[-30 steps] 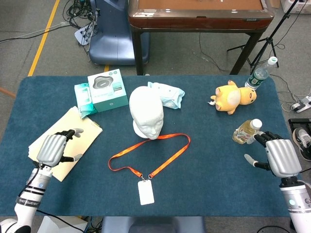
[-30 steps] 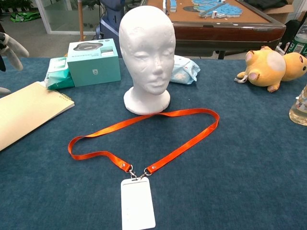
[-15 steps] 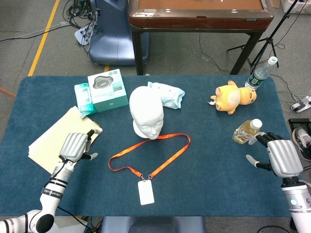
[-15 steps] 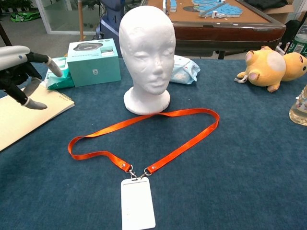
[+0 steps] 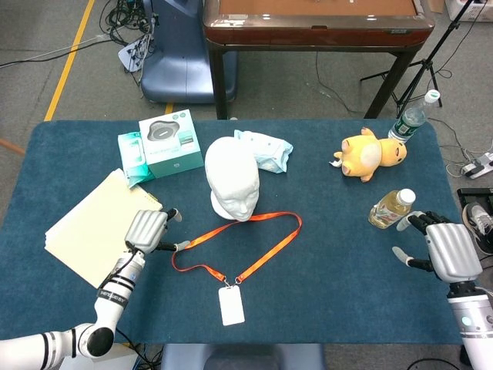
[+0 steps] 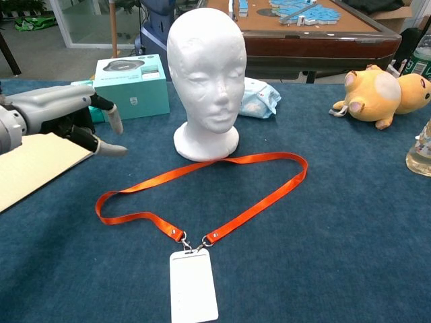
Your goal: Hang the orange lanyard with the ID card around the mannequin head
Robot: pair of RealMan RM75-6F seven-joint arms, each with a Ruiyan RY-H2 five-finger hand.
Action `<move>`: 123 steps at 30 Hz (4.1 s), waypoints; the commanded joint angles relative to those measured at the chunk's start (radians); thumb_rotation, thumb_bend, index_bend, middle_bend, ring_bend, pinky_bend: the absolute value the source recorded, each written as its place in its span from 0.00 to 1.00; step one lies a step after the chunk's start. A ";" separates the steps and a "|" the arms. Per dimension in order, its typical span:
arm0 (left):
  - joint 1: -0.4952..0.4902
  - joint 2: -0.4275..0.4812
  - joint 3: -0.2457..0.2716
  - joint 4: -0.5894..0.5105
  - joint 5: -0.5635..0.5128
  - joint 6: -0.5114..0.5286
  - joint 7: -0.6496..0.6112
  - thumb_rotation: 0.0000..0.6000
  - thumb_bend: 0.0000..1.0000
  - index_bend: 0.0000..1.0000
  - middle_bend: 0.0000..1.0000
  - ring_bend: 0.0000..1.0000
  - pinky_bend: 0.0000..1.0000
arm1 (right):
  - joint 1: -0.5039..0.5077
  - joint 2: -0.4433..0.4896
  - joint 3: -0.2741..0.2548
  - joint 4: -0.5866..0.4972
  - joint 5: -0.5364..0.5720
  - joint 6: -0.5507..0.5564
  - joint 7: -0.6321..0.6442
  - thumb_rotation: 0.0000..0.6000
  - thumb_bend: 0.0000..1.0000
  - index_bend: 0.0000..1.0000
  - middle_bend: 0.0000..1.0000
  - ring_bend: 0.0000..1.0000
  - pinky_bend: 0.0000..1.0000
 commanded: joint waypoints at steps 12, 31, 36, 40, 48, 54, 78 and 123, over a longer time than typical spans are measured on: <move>-0.065 -0.120 0.012 0.094 -0.058 0.000 0.043 0.67 0.12 0.37 1.00 1.00 1.00 | -0.010 0.005 -0.002 0.004 0.012 0.008 0.003 1.00 0.20 0.49 0.44 0.36 0.46; -0.133 -0.230 0.009 0.224 -0.123 -0.018 0.098 0.89 0.12 0.37 1.00 1.00 1.00 | -0.018 0.017 -0.003 0.002 0.016 0.011 0.003 1.00 0.20 0.49 0.44 0.36 0.46; -0.145 -0.267 0.011 0.273 -0.133 -0.004 0.119 0.90 0.12 0.38 1.00 1.00 1.00 | -0.020 0.018 -0.003 0.002 0.019 0.011 0.005 1.00 0.20 0.49 0.44 0.36 0.46; -0.153 -0.290 0.004 0.308 -0.148 -0.011 0.119 0.90 0.12 0.38 1.00 1.00 1.00 | -0.021 0.018 -0.004 0.003 0.018 0.013 0.006 1.00 0.20 0.49 0.44 0.36 0.46; -0.172 -0.323 -0.020 0.376 -0.190 -0.034 0.124 0.96 0.12 0.40 1.00 1.00 1.00 | -0.027 0.021 -0.005 0.002 0.021 0.018 0.008 1.00 0.20 0.49 0.44 0.36 0.46; -0.180 -0.325 -0.027 0.377 -0.219 -0.056 0.129 0.97 0.12 0.41 1.00 1.00 1.00 | -0.033 0.024 -0.006 -0.001 0.018 0.025 0.009 1.00 0.20 0.49 0.44 0.36 0.46; -0.235 -0.289 -0.045 0.295 -0.340 -0.100 0.147 0.90 0.19 0.47 1.00 1.00 1.00 | -0.038 0.025 -0.003 0.001 0.024 0.029 0.009 1.00 0.20 0.49 0.44 0.36 0.46; -0.309 -0.306 -0.018 0.291 -0.452 -0.101 0.162 0.85 0.26 0.53 1.00 1.00 1.00 | -0.063 0.037 -0.006 0.006 0.021 0.052 0.029 1.00 0.20 0.49 0.44 0.36 0.46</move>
